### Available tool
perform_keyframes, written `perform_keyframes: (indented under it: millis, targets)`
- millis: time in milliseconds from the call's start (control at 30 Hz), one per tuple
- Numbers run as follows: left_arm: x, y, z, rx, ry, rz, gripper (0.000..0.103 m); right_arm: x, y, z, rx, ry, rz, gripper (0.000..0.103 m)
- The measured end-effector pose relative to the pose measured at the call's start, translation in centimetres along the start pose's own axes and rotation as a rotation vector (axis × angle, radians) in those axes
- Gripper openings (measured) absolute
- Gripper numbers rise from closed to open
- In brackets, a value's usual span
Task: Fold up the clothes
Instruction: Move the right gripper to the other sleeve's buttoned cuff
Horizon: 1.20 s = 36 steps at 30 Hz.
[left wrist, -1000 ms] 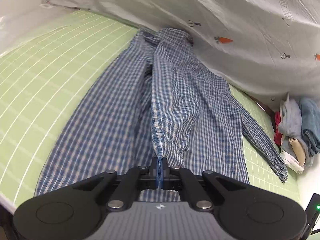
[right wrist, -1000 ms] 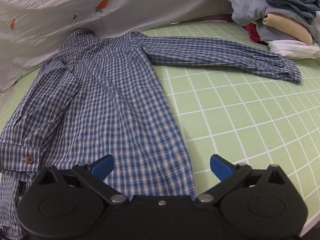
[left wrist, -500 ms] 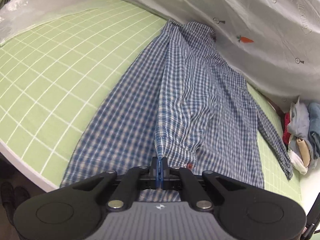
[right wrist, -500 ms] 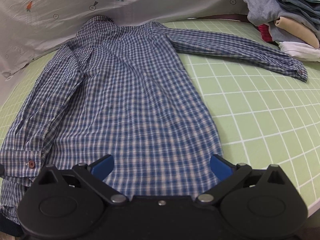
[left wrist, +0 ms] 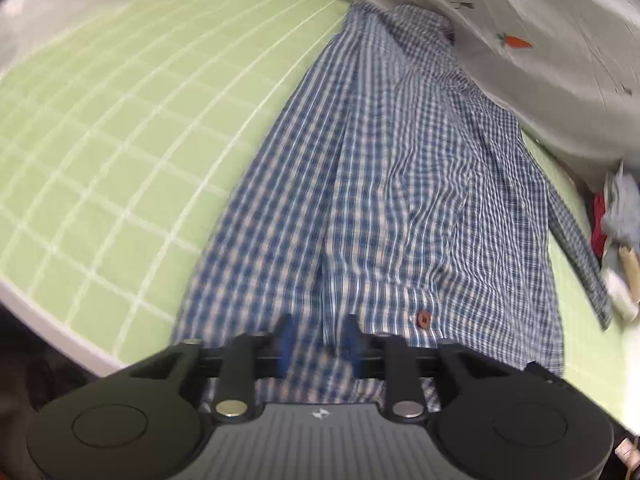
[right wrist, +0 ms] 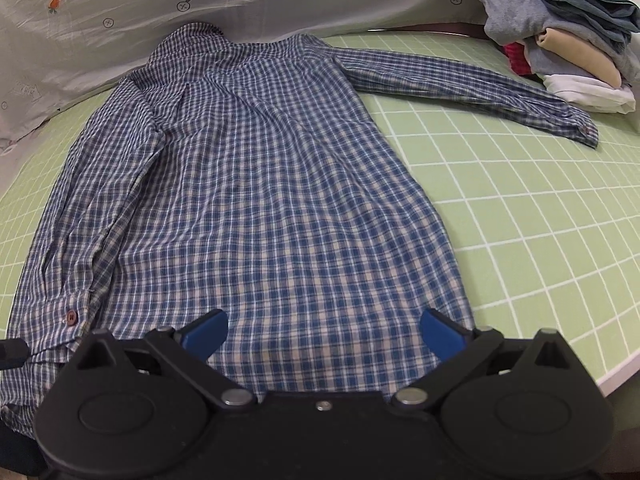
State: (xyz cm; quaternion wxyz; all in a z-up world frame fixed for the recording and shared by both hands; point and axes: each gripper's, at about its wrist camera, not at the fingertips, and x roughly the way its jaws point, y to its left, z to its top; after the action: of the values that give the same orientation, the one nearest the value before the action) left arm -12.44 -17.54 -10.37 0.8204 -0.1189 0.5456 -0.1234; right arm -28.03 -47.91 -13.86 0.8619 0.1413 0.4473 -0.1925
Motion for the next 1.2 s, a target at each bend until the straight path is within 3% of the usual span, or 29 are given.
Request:
perform_keyframes:
  millis: [33,100,133,367,667,933,1200]
  targets:
    - [-0.3,-0.4,0.3,0.020,-0.014,0.012,0.050,0.0,0.1,0.1,0.006,-0.002,-0.003,0.103]
    - [-0.8,-1.1,1.0,0.055,-0.040,0.018,0.071,-0.1,0.2,0.4,0.019,-0.010,-0.004,0.103]
    - [-0.9,-1.5,1.4,0.071,-0.053,0.015,0.074,0.0,0.2,0.6,0.026,-0.014,-0.003,0.103]
    - [-0.9,-4.6,3.2,0.171,-0.109,0.000,0.081,0.5,-0.1,3.1,0.062,-0.061,0.008,0.103]
    - [1.4,-7.8,5.7,0.203,-0.131,0.016,0.089,2.6,-2.8,6.7,0.119,-0.095,0.001,0.103]
    - [4.8,-10.8,9.6,0.185,-0.131,0.024,0.090,5.4,-8.7,10.5,0.244,-0.123,-0.042,0.103]
    - [8.2,-12.4,13.9,0.201,-0.129,0.067,0.090,10.3,-17.5,16.2,0.379,-0.157,-0.184,0.103]
